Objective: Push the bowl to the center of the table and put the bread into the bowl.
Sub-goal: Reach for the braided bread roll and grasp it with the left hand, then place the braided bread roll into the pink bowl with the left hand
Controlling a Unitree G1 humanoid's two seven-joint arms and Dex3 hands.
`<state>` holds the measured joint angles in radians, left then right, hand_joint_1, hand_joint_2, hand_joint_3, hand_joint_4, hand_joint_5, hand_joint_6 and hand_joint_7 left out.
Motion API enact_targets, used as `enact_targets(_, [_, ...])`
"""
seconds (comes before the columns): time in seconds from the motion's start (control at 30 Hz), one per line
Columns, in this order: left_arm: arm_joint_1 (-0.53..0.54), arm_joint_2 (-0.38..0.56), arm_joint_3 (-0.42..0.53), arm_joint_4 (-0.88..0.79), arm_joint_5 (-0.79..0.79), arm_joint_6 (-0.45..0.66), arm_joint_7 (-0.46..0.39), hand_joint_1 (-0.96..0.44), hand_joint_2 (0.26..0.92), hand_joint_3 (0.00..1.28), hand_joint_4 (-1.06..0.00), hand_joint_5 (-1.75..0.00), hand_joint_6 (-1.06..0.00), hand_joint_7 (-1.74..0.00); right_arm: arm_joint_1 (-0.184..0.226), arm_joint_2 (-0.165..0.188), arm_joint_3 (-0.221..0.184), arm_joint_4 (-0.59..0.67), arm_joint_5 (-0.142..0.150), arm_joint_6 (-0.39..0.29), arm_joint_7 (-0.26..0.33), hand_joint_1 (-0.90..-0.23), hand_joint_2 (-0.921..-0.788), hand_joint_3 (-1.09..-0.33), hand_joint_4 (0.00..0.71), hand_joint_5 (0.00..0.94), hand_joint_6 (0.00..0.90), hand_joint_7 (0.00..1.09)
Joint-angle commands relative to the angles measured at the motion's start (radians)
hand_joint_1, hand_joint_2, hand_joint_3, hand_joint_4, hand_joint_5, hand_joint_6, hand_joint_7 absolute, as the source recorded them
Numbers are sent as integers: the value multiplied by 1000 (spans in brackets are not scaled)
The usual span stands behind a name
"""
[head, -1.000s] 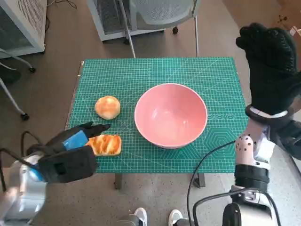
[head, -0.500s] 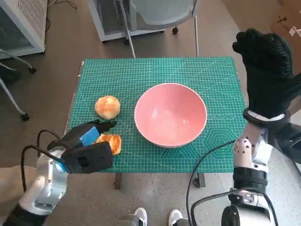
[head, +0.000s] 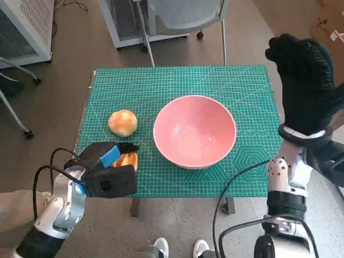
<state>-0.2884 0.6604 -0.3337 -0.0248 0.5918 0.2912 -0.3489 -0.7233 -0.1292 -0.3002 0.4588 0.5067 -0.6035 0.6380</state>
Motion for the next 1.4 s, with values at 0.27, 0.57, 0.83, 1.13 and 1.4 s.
enact_targets(0.27, [18,14,67,-10,-26,-105,0,3,920,55,-698,-1159,-649,-1134,47,2,5,2,-19,3,-24,-637,-921,-788,252,1,363,1])
enact_targets(0.57, [22,20,214,-241,-106,-83,-64,4,919,33,-745,-1097,-654,-1141,66,-4,19,-20,-31,23,-49,-638,-921,-784,252,1,360,1])
enact_targets(0.83, [-72,-34,292,-378,-126,-96,-11,4,911,9,-798,-1039,-688,-1106,65,-11,23,-25,-33,32,-54,-636,-921,-769,255,2,352,0])
enact_targets(1.13, [-267,-133,197,-313,-75,-167,60,3,899,0,-822,-1009,-738,-1057,59,-14,27,-5,-32,21,-43,-635,-921,-759,259,3,350,0])
enact_targets(1.4, [-427,-228,86,-137,-81,-214,27,2,914,10,-748,-1052,-725,-1105,58,-16,30,14,-34,16,-36,-636,-921,-760,258,1,350,0])
